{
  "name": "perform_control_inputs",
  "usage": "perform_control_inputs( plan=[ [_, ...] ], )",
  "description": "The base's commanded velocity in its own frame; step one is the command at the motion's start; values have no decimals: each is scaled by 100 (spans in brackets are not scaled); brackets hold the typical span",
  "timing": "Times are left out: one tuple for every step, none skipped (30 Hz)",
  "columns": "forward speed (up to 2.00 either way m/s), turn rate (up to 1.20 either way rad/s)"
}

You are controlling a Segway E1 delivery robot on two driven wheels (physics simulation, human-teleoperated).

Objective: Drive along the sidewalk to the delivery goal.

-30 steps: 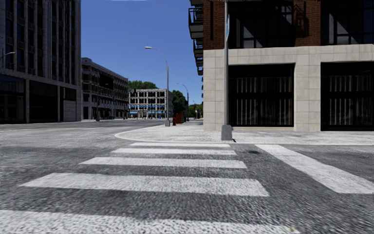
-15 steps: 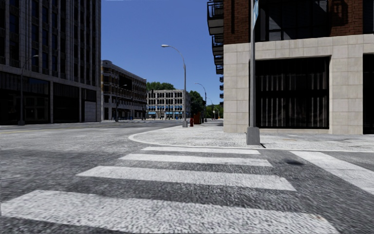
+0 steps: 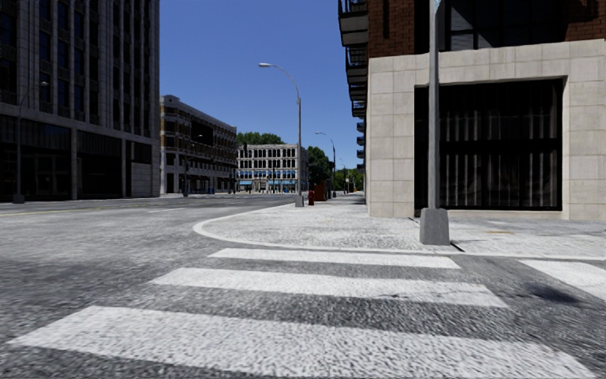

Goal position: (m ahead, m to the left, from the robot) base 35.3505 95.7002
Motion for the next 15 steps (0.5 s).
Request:
perform_control_inputs(
  plan=[
    [200,0],
    [200,0],
    [200,0],
    [200,0],
    [200,0],
    [200,0],
    [200,0],
    [200,0],
    [200,0],
    [200,0],
    [200,0],
    [200,0],
    [200,0],
    [200,0],
    [200,-9]
  ],
)
